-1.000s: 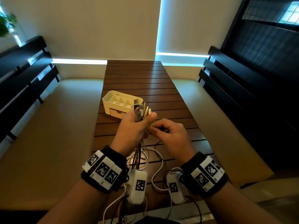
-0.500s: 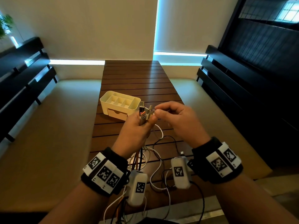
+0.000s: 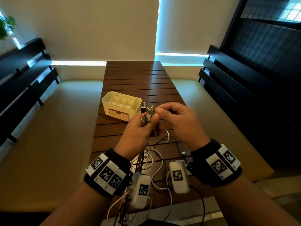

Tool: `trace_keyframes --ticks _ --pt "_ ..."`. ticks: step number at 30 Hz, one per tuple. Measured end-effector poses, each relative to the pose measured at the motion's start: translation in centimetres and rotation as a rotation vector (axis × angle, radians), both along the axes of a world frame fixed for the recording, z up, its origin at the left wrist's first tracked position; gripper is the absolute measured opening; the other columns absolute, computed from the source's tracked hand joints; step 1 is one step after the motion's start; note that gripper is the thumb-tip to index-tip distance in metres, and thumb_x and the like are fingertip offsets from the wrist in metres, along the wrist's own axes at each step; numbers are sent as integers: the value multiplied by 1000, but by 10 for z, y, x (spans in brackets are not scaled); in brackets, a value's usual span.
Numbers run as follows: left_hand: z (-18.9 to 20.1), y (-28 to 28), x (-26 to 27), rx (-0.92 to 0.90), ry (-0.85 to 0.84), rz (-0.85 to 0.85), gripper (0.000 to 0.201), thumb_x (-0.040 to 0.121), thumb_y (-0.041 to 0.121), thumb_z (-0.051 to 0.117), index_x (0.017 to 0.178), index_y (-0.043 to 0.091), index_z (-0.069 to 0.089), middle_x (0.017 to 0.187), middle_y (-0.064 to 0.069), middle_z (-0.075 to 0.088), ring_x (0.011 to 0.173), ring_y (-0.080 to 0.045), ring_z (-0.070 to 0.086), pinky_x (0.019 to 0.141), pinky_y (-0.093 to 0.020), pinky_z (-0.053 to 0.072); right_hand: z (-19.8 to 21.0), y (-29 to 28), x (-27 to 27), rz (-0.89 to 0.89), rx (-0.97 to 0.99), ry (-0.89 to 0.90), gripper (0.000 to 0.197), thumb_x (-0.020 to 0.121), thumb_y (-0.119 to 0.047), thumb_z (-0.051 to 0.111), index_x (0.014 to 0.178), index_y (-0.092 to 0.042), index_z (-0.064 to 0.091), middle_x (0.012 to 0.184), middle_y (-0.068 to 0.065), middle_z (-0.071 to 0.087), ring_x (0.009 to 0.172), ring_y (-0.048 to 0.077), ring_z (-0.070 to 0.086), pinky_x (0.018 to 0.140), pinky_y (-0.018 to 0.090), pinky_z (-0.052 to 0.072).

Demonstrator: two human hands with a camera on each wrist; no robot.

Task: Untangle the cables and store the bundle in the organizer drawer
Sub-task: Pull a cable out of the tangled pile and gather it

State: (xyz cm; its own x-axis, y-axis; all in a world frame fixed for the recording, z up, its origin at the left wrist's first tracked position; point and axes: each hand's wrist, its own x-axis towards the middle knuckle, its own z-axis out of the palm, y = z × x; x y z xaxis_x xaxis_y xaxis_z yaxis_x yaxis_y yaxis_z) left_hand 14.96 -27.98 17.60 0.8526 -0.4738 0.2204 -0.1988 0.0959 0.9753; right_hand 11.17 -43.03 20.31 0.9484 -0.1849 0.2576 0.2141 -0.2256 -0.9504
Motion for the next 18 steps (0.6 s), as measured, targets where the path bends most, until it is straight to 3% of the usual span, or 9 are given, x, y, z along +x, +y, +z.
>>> trace_keyframes --ticks 2,5,7,10,13,15,18 --pt "2 0 -3 -58 14 16 40 93 37 52 103 -1 58 78 -12 64 71 -25 68 71 -34 60 -4 2 -4 -8 23 -17 4 92 -25 68 92 -22 71 92 2 73 88 24 70 81 45 59" --pt "9 4 -2 -108 31 56 40 91 40 52 91 0 57 68 -4 59 64 -18 63 65 -28 57 -15 5 -12 107 22 67 12 92 -29 64 95 -17 66 85 -4 70 82 12 67 76 27 55" --pt "12 7 0 -95 15 86 40 94 39 50 88 -1 56 65 -2 56 60 -14 58 60 -24 55 -25 5 -16 222 -18 159 20 90 -37 62 97 -19 65 84 -9 69 80 5 65 74 22 51" --pt "17 8 1 -160 45 99 29 101 31 48 90 4 52 63 -3 46 53 -15 51 54 -26 50 -36 3 -16 287 -219 218 18 92 -42 59 93 -24 65 84 -6 71 83 12 68 81 30 54" --pt "24 13 3 -256 121 69 21 103 27 46 91 10 47 61 0 31 49 -11 30 46 -26 29 -47 -3 -17 272 -344 198 16 97 -38 58 85 -30 65 78 -2 69 78 23 66 78 39 53" --pt "29 20 8 -286 133 35 27 103 29 47 81 14 44 59 3 28 48 -10 22 46 -28 20 -56 -13 -17 239 -356 192 15 98 -33 57 85 -32 65 80 -3 67 79 20 64 76 34 53" --pt "32 30 13 -254 120 39 29 98 34 56 76 19 46 60 1 24 50 -14 18 46 -28 20 -65 -26 -16 171 -339 216 11 97 -28 59 88 -28 66 83 -4 67 81 13 64 79 30 52"
